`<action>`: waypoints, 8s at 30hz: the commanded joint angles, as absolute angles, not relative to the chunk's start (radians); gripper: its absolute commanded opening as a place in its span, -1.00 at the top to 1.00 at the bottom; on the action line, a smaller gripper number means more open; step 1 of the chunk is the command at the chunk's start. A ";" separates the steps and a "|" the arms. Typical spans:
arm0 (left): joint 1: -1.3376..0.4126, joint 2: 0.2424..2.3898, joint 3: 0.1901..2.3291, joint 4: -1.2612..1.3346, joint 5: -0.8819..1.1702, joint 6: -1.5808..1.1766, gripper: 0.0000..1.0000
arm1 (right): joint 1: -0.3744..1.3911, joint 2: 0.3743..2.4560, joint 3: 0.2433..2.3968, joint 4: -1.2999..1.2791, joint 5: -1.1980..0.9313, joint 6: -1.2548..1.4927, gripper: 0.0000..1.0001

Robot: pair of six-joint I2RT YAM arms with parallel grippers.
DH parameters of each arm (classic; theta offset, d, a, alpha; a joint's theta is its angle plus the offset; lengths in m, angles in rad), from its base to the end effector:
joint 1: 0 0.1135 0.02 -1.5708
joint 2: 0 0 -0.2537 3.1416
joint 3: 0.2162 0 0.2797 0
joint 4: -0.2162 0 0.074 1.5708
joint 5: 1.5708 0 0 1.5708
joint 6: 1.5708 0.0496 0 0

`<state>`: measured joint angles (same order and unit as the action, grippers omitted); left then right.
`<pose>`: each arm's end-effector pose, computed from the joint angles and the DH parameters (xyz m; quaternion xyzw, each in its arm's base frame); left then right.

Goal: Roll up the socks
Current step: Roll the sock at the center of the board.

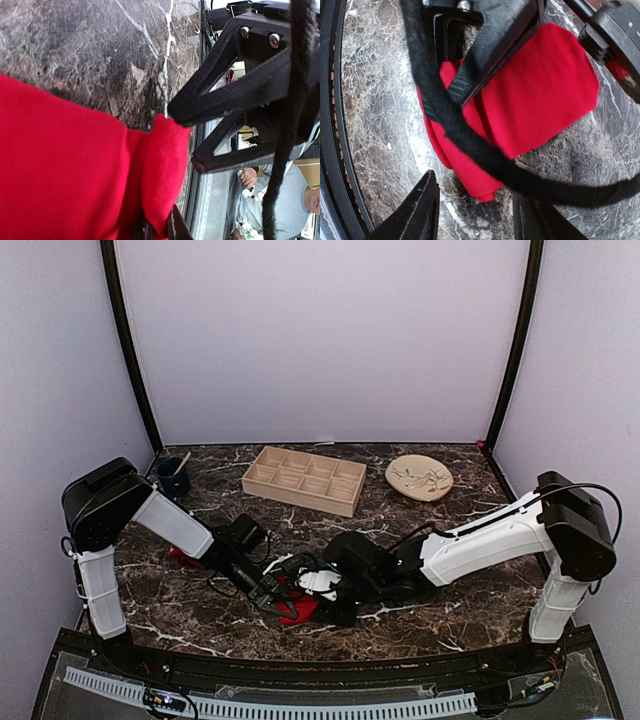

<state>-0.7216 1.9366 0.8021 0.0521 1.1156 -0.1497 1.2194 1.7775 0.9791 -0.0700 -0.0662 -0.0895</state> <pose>0.2150 -0.2485 0.0436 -0.3550 -0.7537 0.5522 0.0308 0.1296 0.3630 0.1137 -0.5803 0.7376 0.2103 0.2738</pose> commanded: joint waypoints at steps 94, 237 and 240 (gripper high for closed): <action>-0.711 1.515 0.688 -0.049 0.656 -0.152 0.20 | 1.119 1.993 1.265 -0.341 -0.403 -0.023 1.00; -1.023 1.626 0.665 -0.017 0.373 -0.058 1.00 | 0.936 1.929 1.122 -0.187 -0.562 0.160 0.26; -0.990 1.635 0.675 -0.027 0.429 -0.067 1.00 | 0.936 1.905 1.093 -0.165 -0.524 0.161 0.25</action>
<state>-1.0256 1.6051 0.6720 0.0830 0.3447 -0.0422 0.9386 1.9591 1.1339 -0.2173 -0.5926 0.1509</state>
